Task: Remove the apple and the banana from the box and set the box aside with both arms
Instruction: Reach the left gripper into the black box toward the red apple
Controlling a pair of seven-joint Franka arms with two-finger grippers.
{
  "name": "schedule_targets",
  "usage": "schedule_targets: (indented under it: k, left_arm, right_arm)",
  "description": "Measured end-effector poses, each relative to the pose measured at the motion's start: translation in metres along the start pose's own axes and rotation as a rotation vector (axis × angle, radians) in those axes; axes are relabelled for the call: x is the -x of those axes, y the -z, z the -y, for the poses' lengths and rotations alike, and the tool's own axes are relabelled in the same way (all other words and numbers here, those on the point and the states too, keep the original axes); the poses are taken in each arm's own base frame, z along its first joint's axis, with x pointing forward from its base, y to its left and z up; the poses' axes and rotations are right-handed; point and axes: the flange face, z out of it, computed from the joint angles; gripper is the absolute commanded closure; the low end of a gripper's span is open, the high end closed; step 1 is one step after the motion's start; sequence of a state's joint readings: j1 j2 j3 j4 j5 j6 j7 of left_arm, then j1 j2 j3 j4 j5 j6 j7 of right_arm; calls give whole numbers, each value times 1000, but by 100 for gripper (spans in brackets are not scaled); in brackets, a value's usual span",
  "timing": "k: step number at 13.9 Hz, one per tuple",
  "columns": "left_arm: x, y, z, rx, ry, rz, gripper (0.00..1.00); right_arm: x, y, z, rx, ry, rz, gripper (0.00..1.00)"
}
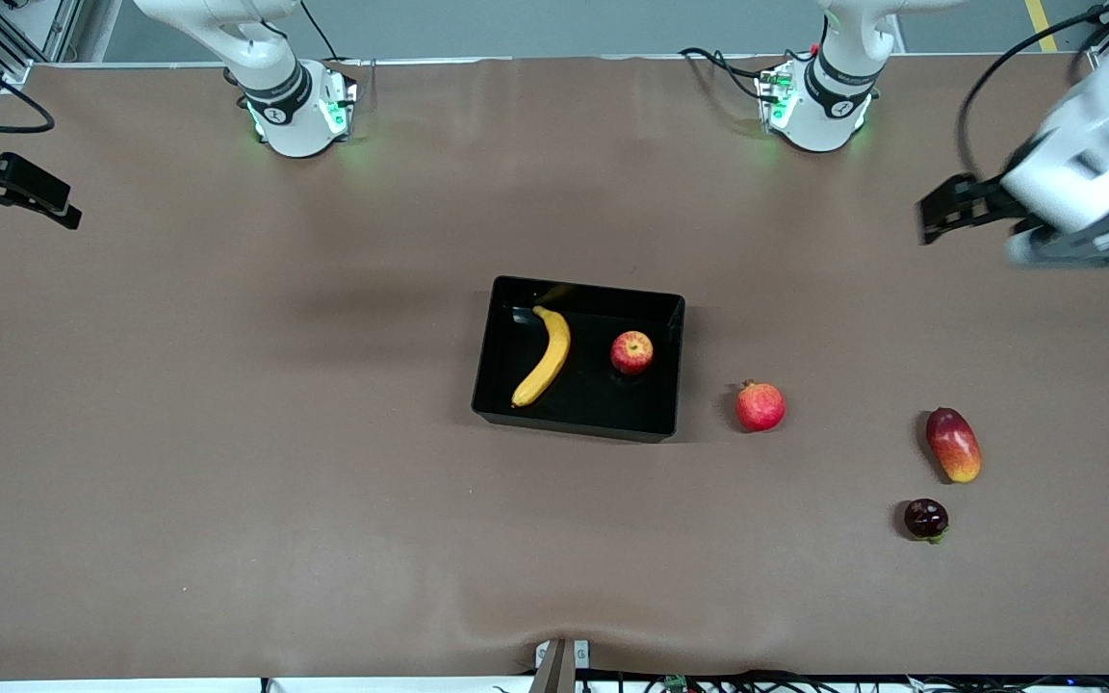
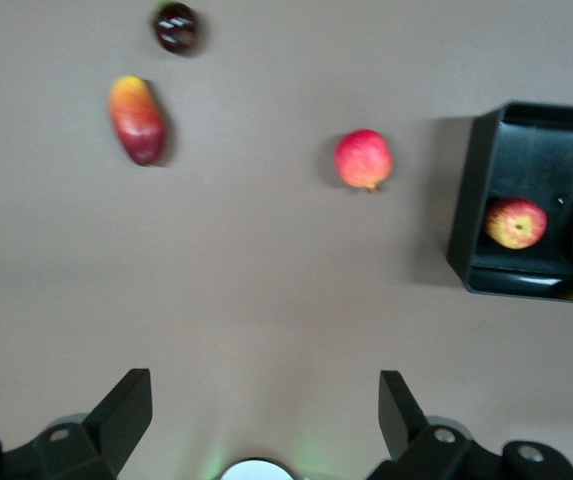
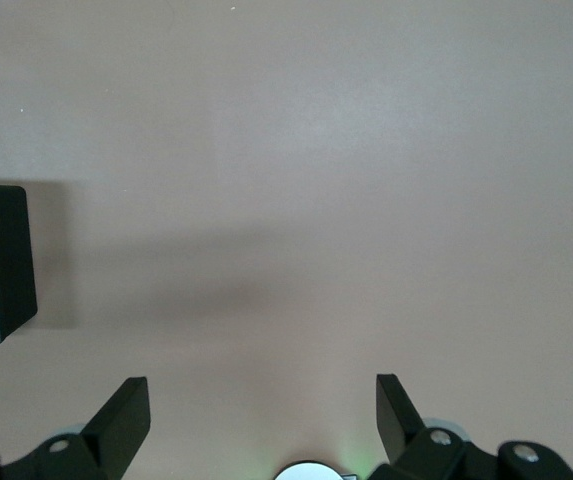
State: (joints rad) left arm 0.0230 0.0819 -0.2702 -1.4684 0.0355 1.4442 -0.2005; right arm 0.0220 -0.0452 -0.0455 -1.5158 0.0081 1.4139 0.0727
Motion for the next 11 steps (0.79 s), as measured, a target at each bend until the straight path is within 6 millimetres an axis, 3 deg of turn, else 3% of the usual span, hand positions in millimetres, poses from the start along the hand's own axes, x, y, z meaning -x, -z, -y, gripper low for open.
schedule_targets:
  k: [5,8,11]
  left_arm:
    - [-38,-84,-116,33,133,36,0]
    - [-49,-135,-165,53,234,37,0]
    - [-45,-181,-205,81,363,15,0]
  right_arm:
    - [0,0,0,0,0,0,0]
    - [0,0,0,0,0,0,0]
    - [0,0,0,0,0,0,0]
